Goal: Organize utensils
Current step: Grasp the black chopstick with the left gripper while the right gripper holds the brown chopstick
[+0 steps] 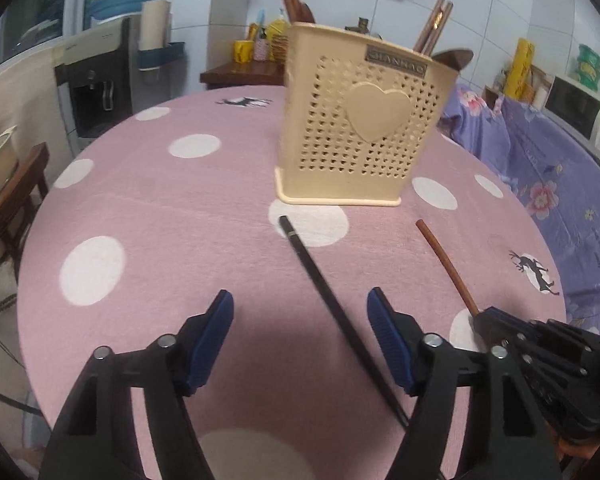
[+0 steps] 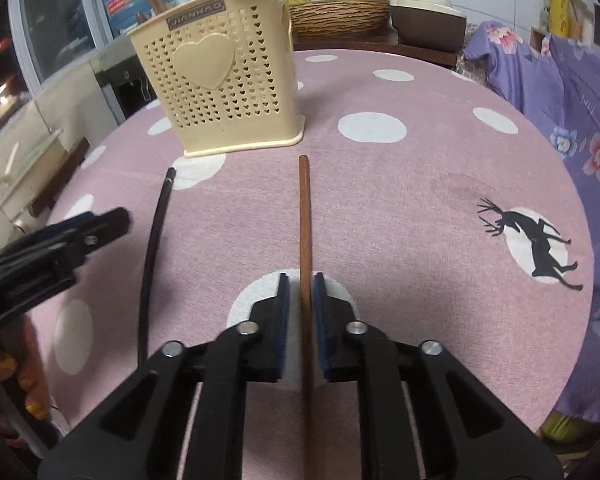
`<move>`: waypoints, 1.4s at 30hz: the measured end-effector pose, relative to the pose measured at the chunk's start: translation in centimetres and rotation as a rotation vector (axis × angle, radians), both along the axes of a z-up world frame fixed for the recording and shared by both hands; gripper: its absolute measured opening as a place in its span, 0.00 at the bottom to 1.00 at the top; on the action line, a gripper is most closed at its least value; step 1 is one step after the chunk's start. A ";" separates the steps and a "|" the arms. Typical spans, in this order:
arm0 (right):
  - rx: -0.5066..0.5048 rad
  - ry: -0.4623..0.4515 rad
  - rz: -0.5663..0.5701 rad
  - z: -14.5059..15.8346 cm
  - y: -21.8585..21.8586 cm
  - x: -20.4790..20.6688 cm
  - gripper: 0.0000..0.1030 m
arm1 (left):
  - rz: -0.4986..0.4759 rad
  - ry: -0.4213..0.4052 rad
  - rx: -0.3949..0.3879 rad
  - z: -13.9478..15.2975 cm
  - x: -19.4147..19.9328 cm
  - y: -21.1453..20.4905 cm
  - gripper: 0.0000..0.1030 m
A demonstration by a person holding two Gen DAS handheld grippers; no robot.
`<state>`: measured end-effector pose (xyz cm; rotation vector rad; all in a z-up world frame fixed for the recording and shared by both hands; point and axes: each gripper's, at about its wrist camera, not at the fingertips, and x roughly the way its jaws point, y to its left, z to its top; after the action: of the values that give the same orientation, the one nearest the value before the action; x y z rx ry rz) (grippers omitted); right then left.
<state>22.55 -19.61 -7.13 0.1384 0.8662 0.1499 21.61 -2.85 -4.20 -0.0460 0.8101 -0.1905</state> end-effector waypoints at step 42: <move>-0.035 0.070 0.089 0.8 0.4 7.6 0.39 | -0.022 0.120 0.087 -1.4 5.4 -0.9 0.43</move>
<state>30.19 -19.19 -6.34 0.0727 0.9443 0.2139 27.04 -3.79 -5.64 0.0334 0.9385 -0.1742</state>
